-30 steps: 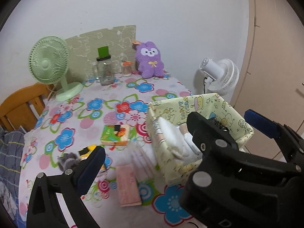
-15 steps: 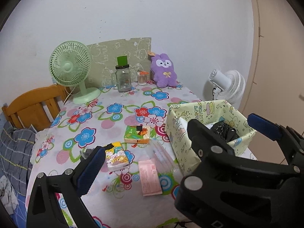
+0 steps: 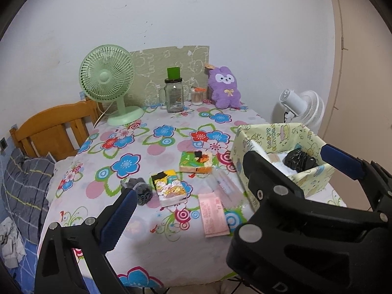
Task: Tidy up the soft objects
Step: 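Withdraw both grippers from the box back over the bed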
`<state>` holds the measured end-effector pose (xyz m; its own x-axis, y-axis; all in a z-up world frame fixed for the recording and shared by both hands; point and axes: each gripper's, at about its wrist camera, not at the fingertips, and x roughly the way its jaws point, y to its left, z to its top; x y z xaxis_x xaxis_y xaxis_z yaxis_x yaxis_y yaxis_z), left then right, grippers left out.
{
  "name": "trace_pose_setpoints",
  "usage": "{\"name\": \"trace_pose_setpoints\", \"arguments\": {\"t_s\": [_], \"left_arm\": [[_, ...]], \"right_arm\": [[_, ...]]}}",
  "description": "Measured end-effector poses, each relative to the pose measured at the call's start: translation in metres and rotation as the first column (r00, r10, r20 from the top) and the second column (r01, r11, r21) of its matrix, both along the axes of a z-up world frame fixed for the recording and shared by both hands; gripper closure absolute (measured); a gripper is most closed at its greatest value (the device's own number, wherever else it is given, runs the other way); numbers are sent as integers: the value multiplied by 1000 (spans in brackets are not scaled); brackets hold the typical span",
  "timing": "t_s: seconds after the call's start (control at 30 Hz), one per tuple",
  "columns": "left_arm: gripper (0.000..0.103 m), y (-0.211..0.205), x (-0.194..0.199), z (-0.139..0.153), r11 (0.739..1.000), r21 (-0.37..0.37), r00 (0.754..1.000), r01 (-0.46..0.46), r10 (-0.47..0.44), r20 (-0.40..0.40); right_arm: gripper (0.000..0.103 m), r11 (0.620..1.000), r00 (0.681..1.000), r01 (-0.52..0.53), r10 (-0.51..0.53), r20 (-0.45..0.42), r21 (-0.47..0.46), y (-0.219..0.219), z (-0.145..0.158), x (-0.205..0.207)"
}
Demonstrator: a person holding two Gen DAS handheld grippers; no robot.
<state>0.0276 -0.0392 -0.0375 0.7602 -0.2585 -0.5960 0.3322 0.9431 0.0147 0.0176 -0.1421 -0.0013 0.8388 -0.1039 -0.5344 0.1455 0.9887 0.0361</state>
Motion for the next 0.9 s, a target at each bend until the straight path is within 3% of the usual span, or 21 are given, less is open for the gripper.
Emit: {"name": "trace_pose_setpoints", "arguments": {"t_s": [0.13,0.4,0.63,0.7,0.9], "left_arm": [[3,7,4,-12,1000,-8,999,-3,3,-32],[9,19,11,-41,1000,8,995,-13,14,-95],[14,26,21,-67,999,-36,984,18,-24,-178],[16,25,25,-74,999,-33,980,18,-24,-196],[19,26,34,-88,1000,15,977,13,-10,-214]], "right_arm": [[6,1000,1000,-13,13,-2,3,5,-9,2],[22,999,998,-38,38,-46,10,18,-37,8],[30,998,994,-61,62,-89,9,26,-59,16],[35,998,993,-56,57,-101,14,26,-64,18],[36,997,986,-61,68,-154,55,25,-85,30]]}}
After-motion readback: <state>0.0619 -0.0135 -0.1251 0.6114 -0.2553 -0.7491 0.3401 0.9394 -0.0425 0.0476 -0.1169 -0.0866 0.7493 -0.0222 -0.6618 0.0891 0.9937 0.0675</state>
